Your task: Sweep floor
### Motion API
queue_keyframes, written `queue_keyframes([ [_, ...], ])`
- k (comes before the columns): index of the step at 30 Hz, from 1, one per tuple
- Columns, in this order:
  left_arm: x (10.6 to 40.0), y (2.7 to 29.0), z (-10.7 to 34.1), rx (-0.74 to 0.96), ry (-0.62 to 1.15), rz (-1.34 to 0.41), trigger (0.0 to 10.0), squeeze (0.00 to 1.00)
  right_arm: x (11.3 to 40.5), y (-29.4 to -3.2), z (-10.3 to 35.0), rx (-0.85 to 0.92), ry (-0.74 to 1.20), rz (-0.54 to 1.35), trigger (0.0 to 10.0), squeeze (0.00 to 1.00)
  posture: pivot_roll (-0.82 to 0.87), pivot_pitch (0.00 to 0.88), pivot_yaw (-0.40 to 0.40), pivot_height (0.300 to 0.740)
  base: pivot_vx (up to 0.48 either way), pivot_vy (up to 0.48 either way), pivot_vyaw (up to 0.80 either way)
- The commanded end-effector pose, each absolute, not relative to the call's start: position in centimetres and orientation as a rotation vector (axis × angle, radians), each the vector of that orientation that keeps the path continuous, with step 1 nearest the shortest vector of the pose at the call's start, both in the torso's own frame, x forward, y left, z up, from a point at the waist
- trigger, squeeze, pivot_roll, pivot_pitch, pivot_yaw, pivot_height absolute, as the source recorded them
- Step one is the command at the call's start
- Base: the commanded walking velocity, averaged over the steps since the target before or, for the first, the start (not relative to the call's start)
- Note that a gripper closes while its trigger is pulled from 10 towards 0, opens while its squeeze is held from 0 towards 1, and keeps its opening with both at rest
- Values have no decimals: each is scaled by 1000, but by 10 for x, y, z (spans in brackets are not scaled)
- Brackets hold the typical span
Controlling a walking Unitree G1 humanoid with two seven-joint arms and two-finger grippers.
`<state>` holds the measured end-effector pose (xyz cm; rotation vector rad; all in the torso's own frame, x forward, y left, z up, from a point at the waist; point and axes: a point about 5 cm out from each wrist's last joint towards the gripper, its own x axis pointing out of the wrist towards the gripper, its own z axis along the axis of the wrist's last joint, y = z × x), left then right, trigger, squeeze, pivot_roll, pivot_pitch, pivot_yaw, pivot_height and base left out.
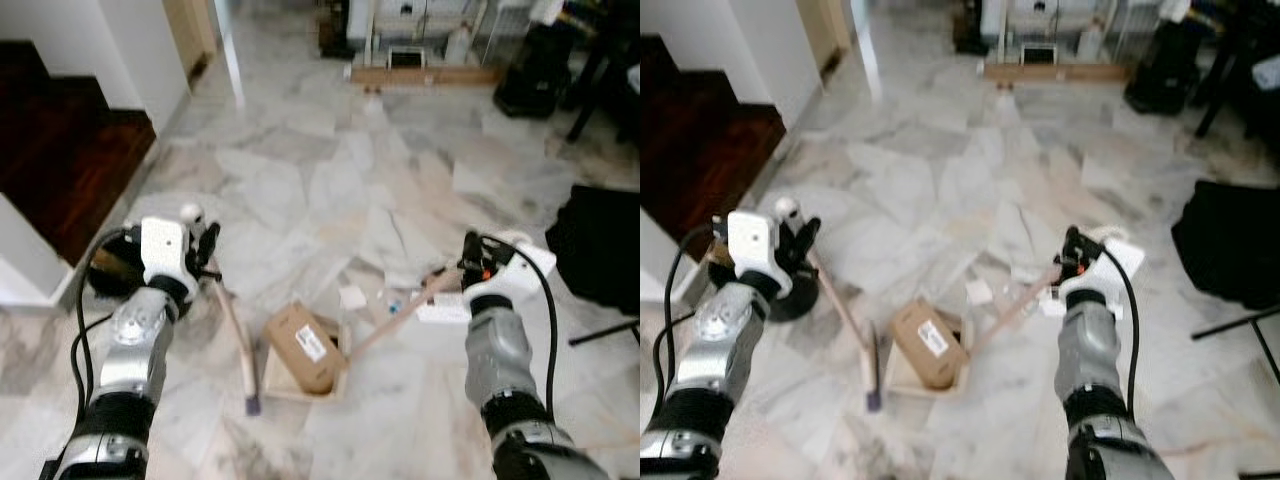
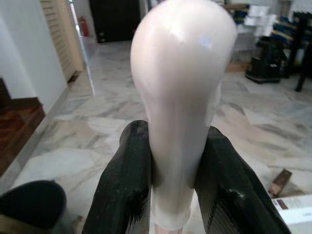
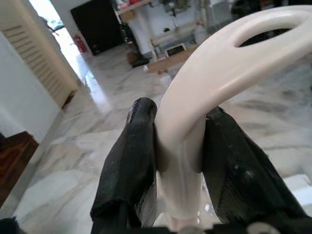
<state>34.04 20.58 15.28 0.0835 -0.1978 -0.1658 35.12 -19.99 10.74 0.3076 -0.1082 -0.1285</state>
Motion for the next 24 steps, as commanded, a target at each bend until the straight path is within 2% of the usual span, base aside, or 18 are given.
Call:
queue_keyframes([
  [1,343,207,167,105,-251,-150,10000,0,354,-204,118,318,-164,-142,10000,0,54,89,39,740,0,0,0],
  [11,343,203,164,104,-239,-163,10000,0,353,-205,117,328,-156,-148,10000,0,50,82,42,740,0,0,45],
  [18,344,202,163,111,-232,-153,10000,0,354,-203,117,296,-146,-131,10000,0,43,65,42,740,294,0,0],
  [24,344,202,161,117,-228,-145,10000,0,354,-198,117,287,-148,-103,10000,0,42,42,39,740,392,0,778],
])
